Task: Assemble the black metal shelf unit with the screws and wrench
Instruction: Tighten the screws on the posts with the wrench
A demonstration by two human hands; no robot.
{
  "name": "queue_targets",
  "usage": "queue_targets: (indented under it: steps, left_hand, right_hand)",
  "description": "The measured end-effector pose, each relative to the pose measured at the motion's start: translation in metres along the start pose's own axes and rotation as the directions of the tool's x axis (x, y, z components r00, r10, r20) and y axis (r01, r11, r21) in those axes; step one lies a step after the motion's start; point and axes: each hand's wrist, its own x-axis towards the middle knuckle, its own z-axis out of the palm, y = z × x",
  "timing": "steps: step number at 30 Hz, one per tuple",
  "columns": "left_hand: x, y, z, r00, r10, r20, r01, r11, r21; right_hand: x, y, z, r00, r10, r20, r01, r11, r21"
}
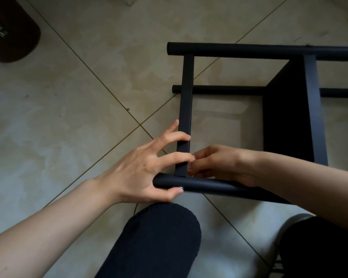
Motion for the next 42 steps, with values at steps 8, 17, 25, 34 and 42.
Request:
queue_targets:
  steps: [8,17,25,34,42]
  left_hand:
    - [0.0,0.0,0.002,1.0,0.011,-0.028,-0.012,0.999,-0.038]
    - [0.0,0.0,0.003,0.999,0.015,-0.031,-0.017,0.999,-0.04]
    - [-0.001,-0.002,0.006,1.0,0.01,-0.026,-0.011,0.999,-0.049]
    - [-0.001,-0.004,0.005,1.0,0.021,-0.007,-0.02,0.999,0.029]
    - [-0.001,-0.002,0.005,1.0,0.02,-0.008,-0.02,0.999,0.037]
  right_hand:
    - [-0.001,-0.003,-0.001,0.999,0.009,0.042,-0.011,1.0,0.025]
    - [0.004,-0.003,0.0,0.993,0.06,0.102,-0.064,0.997,0.04]
    - [0.003,-0.005,-0.004,0.978,0.081,0.191,-0.102,0.989,0.103]
    - [0.007,-0.006,0.0,0.984,0.128,0.122,-0.134,0.99,0.041]
    - [0.01,-0.009,0.002,0.986,0.143,0.089,-0.142,0.99,-0.013]
